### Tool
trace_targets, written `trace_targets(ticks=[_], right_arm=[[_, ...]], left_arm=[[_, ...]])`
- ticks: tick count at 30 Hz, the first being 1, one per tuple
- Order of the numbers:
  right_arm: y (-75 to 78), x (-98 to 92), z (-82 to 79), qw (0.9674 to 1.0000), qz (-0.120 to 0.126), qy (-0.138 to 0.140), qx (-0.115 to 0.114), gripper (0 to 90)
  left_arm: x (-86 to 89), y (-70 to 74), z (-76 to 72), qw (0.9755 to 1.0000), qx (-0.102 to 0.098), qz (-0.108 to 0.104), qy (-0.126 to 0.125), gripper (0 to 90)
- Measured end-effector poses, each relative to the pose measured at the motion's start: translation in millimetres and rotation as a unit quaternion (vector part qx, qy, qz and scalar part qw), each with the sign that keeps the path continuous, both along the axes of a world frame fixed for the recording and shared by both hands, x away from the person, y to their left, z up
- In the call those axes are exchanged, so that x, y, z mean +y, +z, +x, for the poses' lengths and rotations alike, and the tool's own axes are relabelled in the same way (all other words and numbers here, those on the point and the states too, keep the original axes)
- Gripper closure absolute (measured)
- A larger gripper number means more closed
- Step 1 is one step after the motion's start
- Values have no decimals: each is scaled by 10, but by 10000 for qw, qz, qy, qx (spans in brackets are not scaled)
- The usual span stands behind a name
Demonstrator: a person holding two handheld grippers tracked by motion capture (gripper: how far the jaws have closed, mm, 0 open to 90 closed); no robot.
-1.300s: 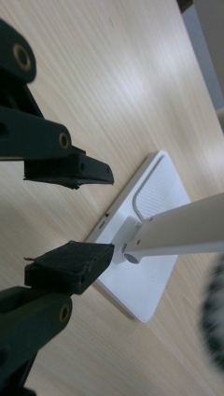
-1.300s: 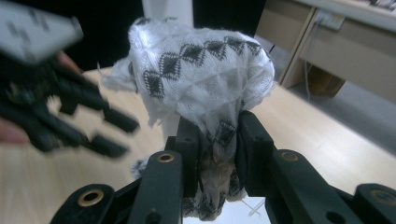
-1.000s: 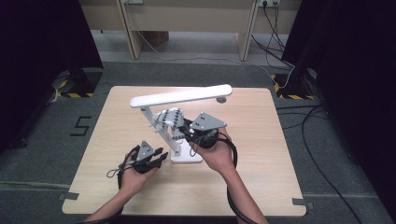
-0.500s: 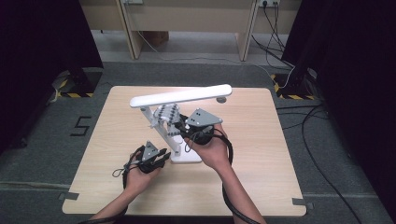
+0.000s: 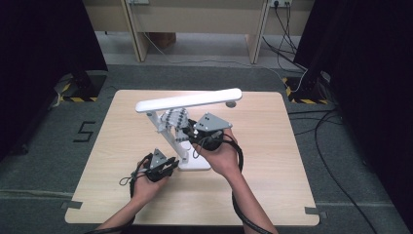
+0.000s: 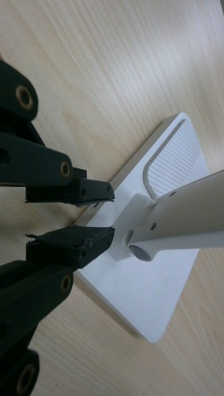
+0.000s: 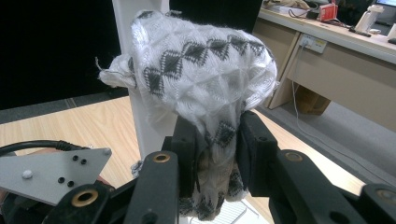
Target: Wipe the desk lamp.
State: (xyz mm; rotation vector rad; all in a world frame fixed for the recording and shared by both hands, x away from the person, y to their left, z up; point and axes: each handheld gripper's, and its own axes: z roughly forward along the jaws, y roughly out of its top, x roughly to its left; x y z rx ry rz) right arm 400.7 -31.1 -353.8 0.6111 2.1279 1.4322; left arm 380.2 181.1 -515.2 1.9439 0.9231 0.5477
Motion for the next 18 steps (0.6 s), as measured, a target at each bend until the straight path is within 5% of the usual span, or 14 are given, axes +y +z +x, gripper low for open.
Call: trace_targets(ticks=[18], right_arm=[[-14,17,31,10000,2,34,49,711]], left_arm=[[-73,-1,56,9996,101,-28,-260,718]])
